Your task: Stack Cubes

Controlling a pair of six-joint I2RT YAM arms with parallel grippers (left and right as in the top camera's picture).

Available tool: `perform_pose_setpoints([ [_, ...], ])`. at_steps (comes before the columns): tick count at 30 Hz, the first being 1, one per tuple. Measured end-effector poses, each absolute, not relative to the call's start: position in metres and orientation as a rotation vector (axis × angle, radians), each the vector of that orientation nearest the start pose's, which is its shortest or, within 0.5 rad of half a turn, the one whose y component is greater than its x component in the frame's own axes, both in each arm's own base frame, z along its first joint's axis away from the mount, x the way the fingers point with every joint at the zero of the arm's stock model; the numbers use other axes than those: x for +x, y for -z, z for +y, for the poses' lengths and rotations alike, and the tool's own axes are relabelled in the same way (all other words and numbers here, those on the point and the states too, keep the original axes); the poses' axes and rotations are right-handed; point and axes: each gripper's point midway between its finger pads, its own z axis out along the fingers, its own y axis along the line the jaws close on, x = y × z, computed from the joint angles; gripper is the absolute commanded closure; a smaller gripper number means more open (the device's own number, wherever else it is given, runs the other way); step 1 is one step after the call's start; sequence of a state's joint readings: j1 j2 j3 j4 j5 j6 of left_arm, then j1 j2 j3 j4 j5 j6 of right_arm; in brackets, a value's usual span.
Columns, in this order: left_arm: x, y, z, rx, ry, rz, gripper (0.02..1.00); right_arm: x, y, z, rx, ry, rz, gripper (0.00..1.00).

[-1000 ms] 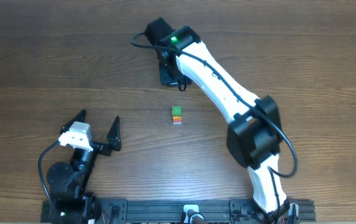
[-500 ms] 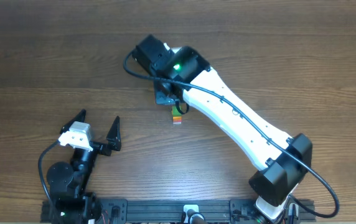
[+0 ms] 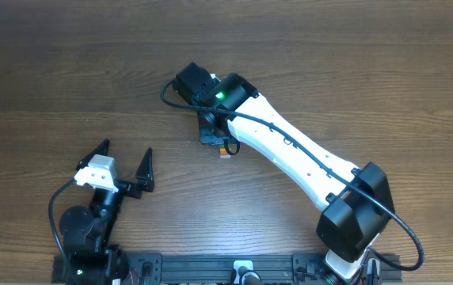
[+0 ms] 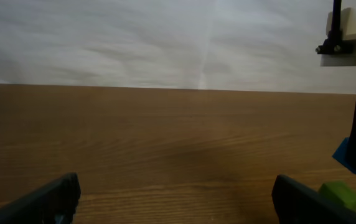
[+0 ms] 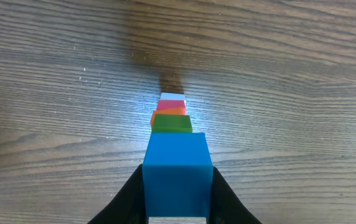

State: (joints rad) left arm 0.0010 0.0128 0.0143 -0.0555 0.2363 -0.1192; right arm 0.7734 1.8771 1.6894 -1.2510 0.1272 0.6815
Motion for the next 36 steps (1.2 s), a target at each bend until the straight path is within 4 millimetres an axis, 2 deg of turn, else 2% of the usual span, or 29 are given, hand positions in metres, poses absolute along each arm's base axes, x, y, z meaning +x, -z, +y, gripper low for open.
perform_pose_setpoints([
  [10,0.242,-0.164,-0.04,0.085,0.283,1.628,0.018,0.28,-0.125,0.251,-0.126,0.01,3.002,0.989],
  [36,0.242,-0.164,-0.04,0.084,0.283,1.628,0.02,0.277,-0.121,0.257,-0.095,-0.046,3.038,0.991],
])
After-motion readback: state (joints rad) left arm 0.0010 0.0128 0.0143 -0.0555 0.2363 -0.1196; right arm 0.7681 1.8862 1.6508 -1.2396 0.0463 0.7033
